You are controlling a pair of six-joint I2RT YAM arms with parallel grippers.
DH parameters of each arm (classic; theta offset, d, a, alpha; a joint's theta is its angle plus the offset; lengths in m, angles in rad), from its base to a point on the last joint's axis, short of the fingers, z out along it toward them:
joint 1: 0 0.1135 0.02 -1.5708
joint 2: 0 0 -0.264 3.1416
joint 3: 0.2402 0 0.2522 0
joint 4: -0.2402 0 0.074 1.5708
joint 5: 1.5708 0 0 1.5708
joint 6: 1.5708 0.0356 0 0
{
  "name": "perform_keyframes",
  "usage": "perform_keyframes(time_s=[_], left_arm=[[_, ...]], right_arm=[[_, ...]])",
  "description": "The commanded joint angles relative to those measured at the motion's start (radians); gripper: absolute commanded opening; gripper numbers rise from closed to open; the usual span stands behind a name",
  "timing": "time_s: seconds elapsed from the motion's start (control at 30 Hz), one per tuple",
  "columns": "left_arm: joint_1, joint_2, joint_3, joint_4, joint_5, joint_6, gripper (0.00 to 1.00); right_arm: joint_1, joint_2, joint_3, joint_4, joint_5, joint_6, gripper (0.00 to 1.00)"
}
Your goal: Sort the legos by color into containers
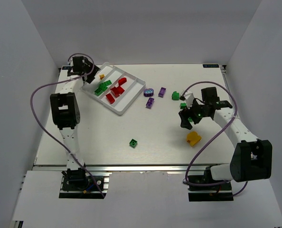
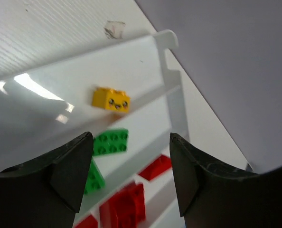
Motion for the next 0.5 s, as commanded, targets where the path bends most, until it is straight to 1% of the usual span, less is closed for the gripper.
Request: perform_keyframes(time_s=[0.0,0.03,0.07,0.1,0.13,0.17,0.2,0.23,0.27,0.3,0.33,0.37,0.4,0.43,0.47], left_arm=[[0.001,-0.273,-0.131,0.123,0.102,0.077,0.75],[0.003,-0.363,-0.181,0.138,0.107,0.088,0.75],[0.001,-0.411,-0.277,0.152,0.112,0.109,0.75],[0.001,-0.459,-0.327,0.154,0.113,0.122,0.76],[0.001,-0.554,-0.379,0.16,0.122,0.134,0.76],[0.001,-0.602,-0.433,0.164,0.129,0.149,0.76],[0.001,-0.651,-0.54,0.175,0.132,0.15,0.76],[0.001,-0.744,-0.595,0.181,0.147,0.128,0.76],[0.0,-0.792,-0.654,0.215,0.168,0.114,0.76],[-0.012,-0.838,-0.768,0.233,0.184,0.105,0.78],[-0.023,-0.884,-0.818,0.241,0.19,0.101,0.92],[-0.031,-0.965,-0.862,0.238,0.192,0.093,0.93],[-0.07,-1.001,-0.904,0.234,0.195,0.093,0.93],[-0.082,-1.033,-0.972,0.223,0.193,0.093,0.93],[-0.089,-1.065,-1.005,0.206,0.19,0.087,0.93]], right_arm=[[0.001,0.014,0.02,-0.166,0.139,-0.036,0.89],[0.001,0.007,0.012,-0.183,0.187,-0.032,0.89],[0.003,-0.001,0.003,-0.195,0.205,-0.027,0.89],[0.001,-0.01,-0.008,-0.21,0.216,-0.024,0.9],[0.001,-0.033,-0.013,-0.242,0.236,-0.024,0.89],[0.001,-0.045,-0.017,-0.258,0.242,-0.02,0.89],[0.001,-0.059,-0.022,-0.264,0.25,-0.01,0.89],[0.001,-0.082,-0.033,-0.282,0.262,-0.003,0.89],[0.001,-0.09,-0.039,-0.29,0.27,-0.003,0.89],[0.001,-0.099,-0.048,-0.287,0.282,0.0,0.89],[0.001,-0.111,-0.071,-0.284,0.3,0.002,0.9],[0.003,-0.115,-0.083,-0.27,0.305,0.005,0.89],[0.003,-0.115,-0.092,-0.261,0.311,0.011,0.89],[0.004,-0.107,-0.1,-0.255,0.314,0.02,0.89],[0.004,-0.099,-0.105,-0.25,0.311,0.045,0.89]])
